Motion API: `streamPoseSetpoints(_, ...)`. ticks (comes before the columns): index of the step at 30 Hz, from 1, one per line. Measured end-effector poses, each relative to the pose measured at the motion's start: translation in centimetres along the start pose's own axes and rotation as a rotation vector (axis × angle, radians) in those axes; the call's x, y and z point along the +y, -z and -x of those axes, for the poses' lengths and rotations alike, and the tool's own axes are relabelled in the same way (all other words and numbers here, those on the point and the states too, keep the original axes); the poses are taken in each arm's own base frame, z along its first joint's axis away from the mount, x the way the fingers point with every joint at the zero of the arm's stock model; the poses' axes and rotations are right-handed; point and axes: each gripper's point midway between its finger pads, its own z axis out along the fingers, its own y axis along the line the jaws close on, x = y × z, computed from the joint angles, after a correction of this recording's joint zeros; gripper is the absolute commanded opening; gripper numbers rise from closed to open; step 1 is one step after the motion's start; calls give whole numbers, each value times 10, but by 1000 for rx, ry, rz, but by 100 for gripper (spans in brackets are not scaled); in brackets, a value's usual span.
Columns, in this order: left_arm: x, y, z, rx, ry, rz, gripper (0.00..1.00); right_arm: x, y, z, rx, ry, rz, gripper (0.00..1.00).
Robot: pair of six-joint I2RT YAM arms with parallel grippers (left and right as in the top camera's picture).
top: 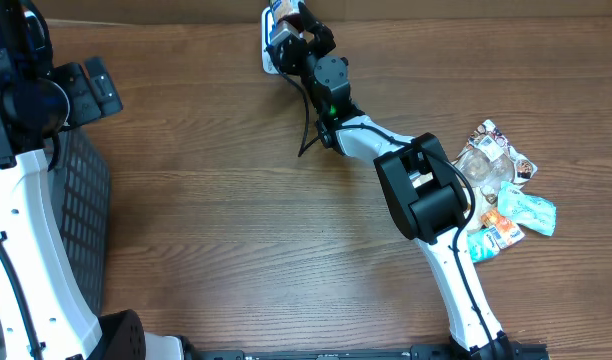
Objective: Scan the item barcode
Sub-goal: 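Hold the brown jar label under the white scanner with the right gripper, then carry the brown jar right and set it by the item pile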
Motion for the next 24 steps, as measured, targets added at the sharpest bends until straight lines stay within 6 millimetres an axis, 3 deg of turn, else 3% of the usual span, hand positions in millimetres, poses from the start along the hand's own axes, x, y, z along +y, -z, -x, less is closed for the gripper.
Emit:
streamPoseSetpoints(7, 0, 0, 0, 0, 0, 0, 99, -4, -2, 10, 57, -86, 46, 48)
streamPoseSetpoints(11, 0, 0, 0, 0, 0, 0, 99, -24, 0, 39, 101, -204, 79, 49)
streamPoseSetpoints(14, 0, 0, 0, 0, 0, 0, 99, -47, 12, 85, 143, -360, 164, 45)
streamPoseSetpoints(20, 0, 0, 0, 0, 0, 0, 99, -57, 81, 183, 210, -708, 544, 42)
streamPoseSetpoints(22, 0, 0, 0, 0, 0, 0, 100, -53, 115, 199, 300, -800, 670, 43)
streamPoseSetpoints(24, 0, 0, 0, 0, 0, 0, 100, -45, 148, 202, 427, -874, 768, 46)
